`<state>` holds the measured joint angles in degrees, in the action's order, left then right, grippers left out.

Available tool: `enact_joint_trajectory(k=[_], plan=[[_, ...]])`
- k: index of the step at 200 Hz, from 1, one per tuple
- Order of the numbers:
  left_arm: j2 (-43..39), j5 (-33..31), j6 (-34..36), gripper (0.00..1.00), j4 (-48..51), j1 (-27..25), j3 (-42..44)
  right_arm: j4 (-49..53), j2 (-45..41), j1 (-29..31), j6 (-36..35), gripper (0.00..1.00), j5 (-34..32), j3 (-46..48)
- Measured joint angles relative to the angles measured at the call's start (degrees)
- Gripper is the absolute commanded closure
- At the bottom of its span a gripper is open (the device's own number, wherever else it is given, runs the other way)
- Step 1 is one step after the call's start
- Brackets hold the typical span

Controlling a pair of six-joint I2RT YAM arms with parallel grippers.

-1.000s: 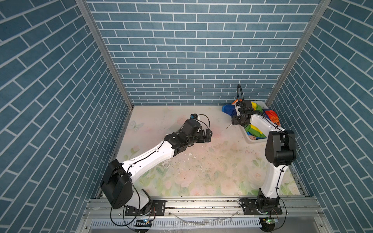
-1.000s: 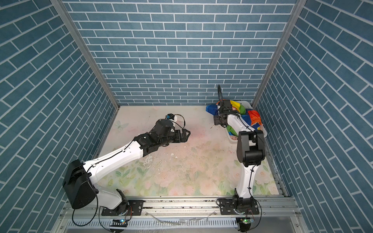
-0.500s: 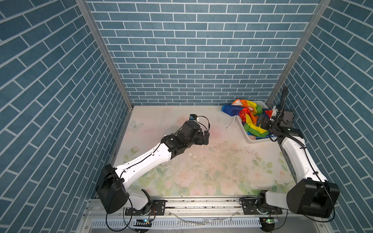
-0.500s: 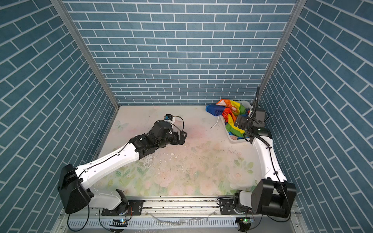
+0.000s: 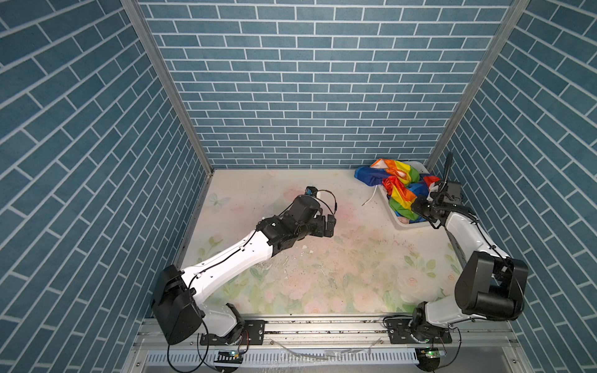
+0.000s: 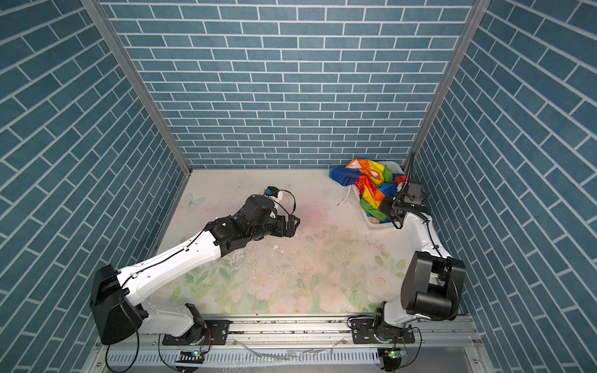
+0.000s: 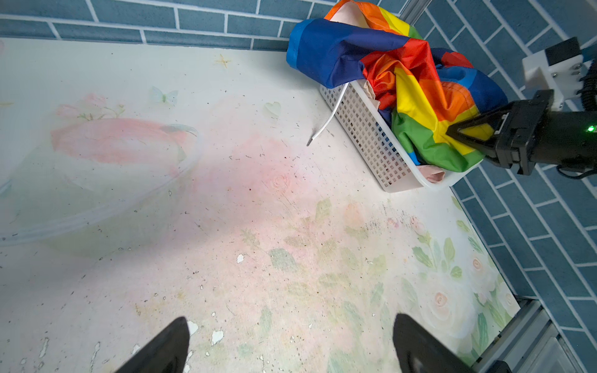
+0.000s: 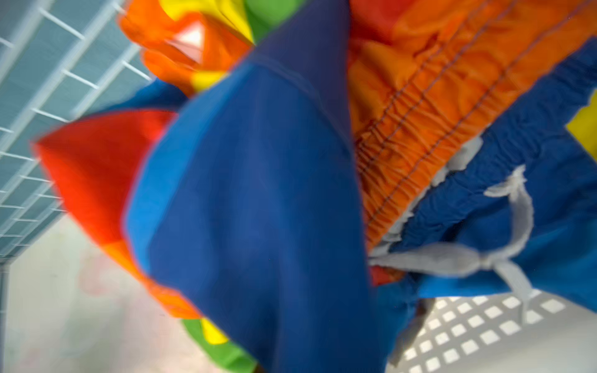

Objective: Fold and stack the shorts
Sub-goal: 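Lift the rainbow shorts out of the basket with the right gripper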

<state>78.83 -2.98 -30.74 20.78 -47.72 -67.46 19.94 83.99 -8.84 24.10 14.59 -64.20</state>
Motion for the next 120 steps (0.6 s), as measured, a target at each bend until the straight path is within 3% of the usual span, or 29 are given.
enact_joint_trajectory(k=[23, 55, 70, 89, 103, 120], plan=[[-1.6, -1.2, 1.4, 0.00, 0.5, 0.0, 0.0, 3.1, -2.5, 2.7, -0.3, 0.97, 0.0, -7.2], [-4.3, -3.6, 3.8, 0.01, 3.7, 1.4, -2.4, 6.0, -4.2, 15.2, -1.5, 0.97, -1.8, -23.8], [-6.3, -3.2, 3.7, 0.00, 5.6, 4.6, -4.6, 6.5, -3.8, 23.6, -1.9, 0.96, -0.8, -32.2], [-10.4, -1.4, 2.7, 0.00, 6.5, 12.4, -5.3, 5.6, -2.1, 34.0, -3.2, 0.92, 0.8, -40.8], [-13.7, -0.6, 1.8, 0.00, 7.2, 18.1, -4.8, 5.0, 1.0, 39.5, -3.7, 0.74, 3.8, -45.0], [-17.7, -0.1, 1.2, 0.00, 8.2, 21.6, -3.6, 4.9, 5.8, 41.0, -2.6, 0.23, 5.9, -46.7]])
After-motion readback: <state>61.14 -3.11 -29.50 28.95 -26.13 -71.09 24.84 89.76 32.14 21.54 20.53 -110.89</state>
